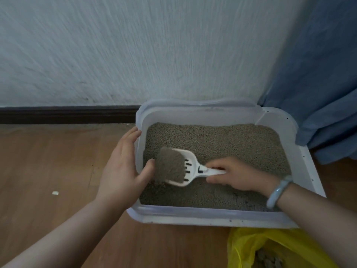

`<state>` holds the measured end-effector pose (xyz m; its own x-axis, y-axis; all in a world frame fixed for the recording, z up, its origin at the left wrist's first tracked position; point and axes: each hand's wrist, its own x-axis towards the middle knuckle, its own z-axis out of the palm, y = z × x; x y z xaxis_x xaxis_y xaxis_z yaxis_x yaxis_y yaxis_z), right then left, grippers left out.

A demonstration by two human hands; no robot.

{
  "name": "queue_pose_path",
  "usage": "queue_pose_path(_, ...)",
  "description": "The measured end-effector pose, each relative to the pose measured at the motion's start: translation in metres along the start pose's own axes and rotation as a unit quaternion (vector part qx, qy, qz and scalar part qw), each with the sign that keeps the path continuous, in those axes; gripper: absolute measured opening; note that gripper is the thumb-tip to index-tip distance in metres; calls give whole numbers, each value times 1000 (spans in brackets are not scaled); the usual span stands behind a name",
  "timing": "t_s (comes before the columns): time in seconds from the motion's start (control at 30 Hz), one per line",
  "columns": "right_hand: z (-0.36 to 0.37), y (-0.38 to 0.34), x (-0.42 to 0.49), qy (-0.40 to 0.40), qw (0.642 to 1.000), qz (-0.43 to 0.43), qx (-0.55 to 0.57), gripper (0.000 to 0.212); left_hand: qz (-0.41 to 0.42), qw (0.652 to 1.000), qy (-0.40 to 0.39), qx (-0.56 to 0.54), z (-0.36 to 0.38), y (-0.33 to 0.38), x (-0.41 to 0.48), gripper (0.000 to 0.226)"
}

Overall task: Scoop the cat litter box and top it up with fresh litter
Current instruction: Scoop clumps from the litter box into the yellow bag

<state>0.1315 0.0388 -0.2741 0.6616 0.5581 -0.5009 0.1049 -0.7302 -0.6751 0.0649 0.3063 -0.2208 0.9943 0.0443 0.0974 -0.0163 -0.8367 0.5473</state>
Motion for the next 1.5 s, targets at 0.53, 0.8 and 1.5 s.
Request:
queue_pose_path(0.53,-22,13,-43,148,988,12,-42,30,-14,999,-11,51,-3,10,-2,70)
queue_pose_path(0.8,-23,9,-60,162,986,26,1,24,-8,996,-20,88,-2,9,-2,71)
queue_pose_path(1.5,-24,14,-138,167,980,86,59,24,95,979,-60,170,14,49,-26,75)
